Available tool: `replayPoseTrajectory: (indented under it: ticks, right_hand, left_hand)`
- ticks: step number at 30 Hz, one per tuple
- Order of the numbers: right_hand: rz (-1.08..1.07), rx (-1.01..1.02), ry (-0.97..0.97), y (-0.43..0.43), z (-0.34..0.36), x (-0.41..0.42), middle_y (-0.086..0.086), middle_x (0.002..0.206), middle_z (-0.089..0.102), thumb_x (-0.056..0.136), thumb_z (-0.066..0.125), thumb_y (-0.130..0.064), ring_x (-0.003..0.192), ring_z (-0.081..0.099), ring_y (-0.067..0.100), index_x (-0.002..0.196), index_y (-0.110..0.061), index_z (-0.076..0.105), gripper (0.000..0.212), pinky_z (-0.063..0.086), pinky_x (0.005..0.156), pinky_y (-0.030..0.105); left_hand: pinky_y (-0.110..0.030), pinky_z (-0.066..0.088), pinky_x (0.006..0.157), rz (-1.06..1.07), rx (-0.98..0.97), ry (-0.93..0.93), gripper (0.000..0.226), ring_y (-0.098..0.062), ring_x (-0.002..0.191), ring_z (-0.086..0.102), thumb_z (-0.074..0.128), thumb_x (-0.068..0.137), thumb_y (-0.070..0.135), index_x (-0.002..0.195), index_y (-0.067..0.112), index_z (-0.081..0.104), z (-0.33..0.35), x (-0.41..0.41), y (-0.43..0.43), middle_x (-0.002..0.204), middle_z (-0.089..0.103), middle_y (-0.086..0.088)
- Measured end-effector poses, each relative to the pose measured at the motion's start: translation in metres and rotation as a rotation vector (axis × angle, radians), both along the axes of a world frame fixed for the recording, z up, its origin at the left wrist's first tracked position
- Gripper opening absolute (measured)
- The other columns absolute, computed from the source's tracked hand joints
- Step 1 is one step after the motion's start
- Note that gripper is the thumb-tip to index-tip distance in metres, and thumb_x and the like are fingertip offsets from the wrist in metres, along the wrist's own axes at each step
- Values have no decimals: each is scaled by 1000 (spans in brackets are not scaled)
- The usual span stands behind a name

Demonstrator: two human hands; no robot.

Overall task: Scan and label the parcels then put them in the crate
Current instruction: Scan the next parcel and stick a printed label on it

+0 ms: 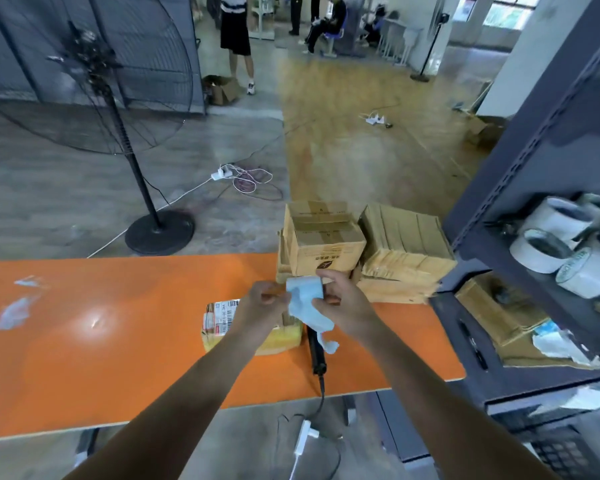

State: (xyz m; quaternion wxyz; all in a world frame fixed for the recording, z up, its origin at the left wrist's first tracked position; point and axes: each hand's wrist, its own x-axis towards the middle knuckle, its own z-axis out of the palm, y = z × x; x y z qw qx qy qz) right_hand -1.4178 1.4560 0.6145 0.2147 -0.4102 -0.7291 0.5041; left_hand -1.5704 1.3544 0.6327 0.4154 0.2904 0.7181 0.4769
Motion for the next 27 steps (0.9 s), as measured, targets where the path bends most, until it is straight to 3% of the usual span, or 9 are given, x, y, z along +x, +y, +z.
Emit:
replayPoseTrajectory:
  ticks: [3,6,11,17,20,23,27]
  right_hand:
    - [42,7,45,-14,12,-12,-7,101,70,90,68,-10,101,65,7,130,-38,48,52,54,86,24]
    - [41,-37,63,-24,22,-23,-13,100,69,92,67,-15,99,65,2,130,-40,49,48,53,78,19]
    - [-44,-42,41,-34,28,-41,-8,116,66,94,65,-30,106,61,0,132,-37,51,41,50,95,26]
    - [50,-2,12,-36,31,-45,-11,107,71,90,71,-21,101,63,-3,125,-41,51,45,48,89,19]
    - [87,36,4,-38,31,-47,-12,108,71,90,72,-22,103,63,-4,127,-41,51,46,46,90,13]
    - [79,41,26,-37,31,-49,-12,116,68,93,66,-29,110,61,0,129,-37,57,38,49,95,22]
    - [26,100,29,-36,38,-50,-11,118,65,98,59,-24,102,63,5,129,-25,61,30,50,83,15]
  left_hand:
    - [-30,57,77,49,73,-120,48,-14,91,65,76,83,20,126,20,53,2,-15,-7,103,65,-3]
    - [-26,52,71,41,125,-79,50,-15,90,65,76,81,12,126,20,55,2,-27,-16,101,68,-5]
    - [-22,50,64,-2,186,40,49,-5,76,65,77,79,8,121,23,57,-3,-39,-28,87,71,0]
    - [-24,53,68,-37,199,-9,63,-9,87,66,76,80,9,129,35,45,-4,-49,-33,96,71,0]
    - [-23,53,68,-80,218,89,63,-10,86,64,74,80,6,129,34,46,-2,-52,-34,96,67,-2]
    - [-21,52,66,-92,237,170,58,-14,85,63,72,80,5,126,33,50,-1,-54,-35,95,65,-1]
    - [-17,49,70,-133,260,290,60,-5,84,61,71,81,6,128,35,49,-2,-56,-36,93,65,6]
